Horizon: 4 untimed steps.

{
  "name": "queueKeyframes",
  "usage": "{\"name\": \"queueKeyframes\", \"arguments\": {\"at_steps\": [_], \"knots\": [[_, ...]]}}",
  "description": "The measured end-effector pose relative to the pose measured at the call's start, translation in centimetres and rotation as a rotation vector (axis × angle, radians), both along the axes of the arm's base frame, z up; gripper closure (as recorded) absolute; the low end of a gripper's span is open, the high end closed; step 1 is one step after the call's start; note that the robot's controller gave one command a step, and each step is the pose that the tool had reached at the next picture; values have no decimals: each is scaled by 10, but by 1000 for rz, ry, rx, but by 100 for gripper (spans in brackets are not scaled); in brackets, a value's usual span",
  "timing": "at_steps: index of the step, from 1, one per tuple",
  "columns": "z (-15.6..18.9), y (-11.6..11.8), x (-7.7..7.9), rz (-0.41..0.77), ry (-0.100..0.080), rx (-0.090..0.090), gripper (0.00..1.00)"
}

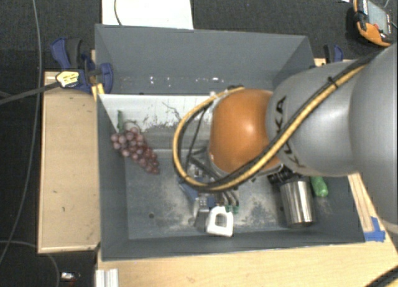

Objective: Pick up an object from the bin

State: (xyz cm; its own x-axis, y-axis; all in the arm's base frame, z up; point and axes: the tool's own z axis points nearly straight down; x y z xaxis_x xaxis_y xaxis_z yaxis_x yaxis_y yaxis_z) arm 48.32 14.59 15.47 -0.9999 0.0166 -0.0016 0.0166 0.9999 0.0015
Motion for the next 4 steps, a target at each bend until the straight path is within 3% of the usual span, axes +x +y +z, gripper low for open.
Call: {"name": "queueKeyframes", "arguments": {"at_steps": [1,2,3,4], "knots": [[0,0,0,-1,0,0,0],[-47,-55,15,385,1,-2,0],[-75,-19,16,518,2,0,0],[10,-43,25,417,-9,-3,0]]}}
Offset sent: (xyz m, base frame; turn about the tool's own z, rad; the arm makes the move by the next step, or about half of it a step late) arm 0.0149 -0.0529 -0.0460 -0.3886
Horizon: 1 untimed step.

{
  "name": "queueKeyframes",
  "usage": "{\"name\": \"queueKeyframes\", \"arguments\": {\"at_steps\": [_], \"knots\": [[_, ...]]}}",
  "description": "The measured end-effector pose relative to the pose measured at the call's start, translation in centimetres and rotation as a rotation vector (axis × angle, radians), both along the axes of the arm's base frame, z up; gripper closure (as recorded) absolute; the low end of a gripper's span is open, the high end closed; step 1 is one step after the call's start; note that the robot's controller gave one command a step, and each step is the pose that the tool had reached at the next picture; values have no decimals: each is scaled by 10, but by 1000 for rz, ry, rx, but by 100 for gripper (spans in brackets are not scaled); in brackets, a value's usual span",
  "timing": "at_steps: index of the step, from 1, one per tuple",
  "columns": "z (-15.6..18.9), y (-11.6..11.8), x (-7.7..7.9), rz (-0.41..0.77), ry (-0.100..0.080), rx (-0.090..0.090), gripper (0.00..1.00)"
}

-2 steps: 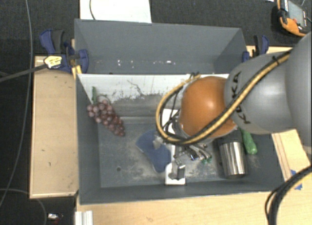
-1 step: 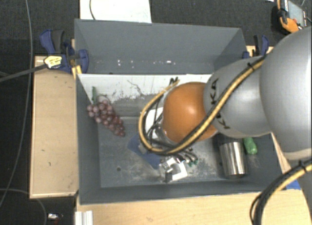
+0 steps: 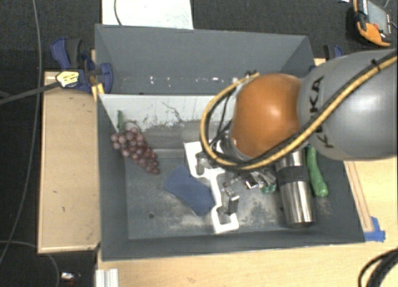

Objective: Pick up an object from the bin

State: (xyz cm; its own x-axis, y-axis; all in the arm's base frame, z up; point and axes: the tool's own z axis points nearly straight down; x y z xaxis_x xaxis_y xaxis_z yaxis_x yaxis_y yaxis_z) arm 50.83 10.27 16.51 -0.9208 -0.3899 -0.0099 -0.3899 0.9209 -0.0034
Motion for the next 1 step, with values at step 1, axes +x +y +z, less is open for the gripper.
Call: {"name": "queueKeyframes", "arguments": {"at_steps": [1], "knots": [[-94,-27,-13,449,7,2,0]]}}
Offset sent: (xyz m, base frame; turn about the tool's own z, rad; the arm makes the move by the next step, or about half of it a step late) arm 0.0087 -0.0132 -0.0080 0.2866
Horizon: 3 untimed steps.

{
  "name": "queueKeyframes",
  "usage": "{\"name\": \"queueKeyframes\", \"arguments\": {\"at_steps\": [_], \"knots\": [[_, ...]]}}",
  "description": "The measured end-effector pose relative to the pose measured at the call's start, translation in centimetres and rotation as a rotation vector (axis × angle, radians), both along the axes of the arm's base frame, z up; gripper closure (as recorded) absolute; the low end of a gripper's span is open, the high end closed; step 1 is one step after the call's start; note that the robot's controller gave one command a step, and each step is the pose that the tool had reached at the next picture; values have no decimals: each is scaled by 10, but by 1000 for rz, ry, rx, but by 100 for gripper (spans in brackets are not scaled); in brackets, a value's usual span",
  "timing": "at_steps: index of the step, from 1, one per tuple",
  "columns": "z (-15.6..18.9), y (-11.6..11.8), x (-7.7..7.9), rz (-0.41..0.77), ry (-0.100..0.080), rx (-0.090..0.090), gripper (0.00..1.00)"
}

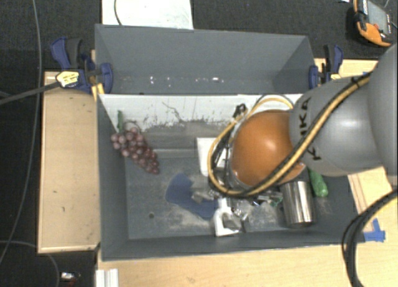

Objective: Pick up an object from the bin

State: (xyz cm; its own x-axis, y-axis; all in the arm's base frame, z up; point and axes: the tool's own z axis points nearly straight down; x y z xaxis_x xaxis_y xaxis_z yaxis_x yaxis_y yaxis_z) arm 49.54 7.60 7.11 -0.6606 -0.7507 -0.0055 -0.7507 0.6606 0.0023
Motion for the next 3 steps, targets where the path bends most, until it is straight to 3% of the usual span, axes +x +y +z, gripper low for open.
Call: {"name": "queueKeyframes", "arguments": {"at_steps": [1,2,3], "knots": [[58,9,14,-550,-1,1,0],[40,-5,13,-410,1,0,0],[14,-31,35,-405,-7,4,0]]}}
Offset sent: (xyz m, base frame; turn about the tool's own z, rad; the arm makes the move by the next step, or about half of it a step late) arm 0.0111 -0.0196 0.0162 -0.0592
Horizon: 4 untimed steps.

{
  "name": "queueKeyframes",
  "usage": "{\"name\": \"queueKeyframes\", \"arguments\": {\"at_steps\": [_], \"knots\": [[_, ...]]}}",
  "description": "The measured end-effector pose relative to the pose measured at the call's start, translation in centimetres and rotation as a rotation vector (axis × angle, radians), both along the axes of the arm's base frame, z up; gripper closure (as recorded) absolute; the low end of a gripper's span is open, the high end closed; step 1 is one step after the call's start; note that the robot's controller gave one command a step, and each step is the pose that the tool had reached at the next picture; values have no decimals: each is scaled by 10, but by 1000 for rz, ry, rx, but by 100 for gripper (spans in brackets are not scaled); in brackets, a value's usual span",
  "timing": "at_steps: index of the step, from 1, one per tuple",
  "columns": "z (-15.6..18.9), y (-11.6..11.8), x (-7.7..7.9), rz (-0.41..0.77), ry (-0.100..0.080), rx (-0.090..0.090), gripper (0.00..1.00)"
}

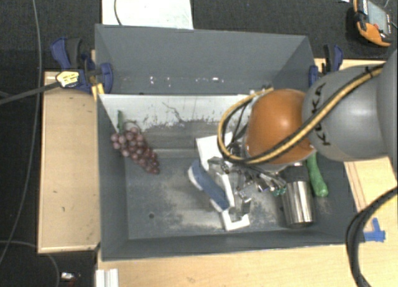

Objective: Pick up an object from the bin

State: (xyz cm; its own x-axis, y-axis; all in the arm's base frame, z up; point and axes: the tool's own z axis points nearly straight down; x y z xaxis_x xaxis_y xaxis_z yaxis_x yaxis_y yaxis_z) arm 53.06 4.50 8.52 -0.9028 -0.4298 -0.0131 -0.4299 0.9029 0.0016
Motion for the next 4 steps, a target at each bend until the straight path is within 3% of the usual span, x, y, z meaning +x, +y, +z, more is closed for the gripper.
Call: {"name": "queueKeyframes", "arguments": {"at_steps": [1,2,3,4], "knots": [[39,27,5,-64,1,2,0],[-14,-18,-1,-46,1,0,0],[48,-28,23,-60,-11,4,0],[9,-38,23,-19,12,2,0]]}}
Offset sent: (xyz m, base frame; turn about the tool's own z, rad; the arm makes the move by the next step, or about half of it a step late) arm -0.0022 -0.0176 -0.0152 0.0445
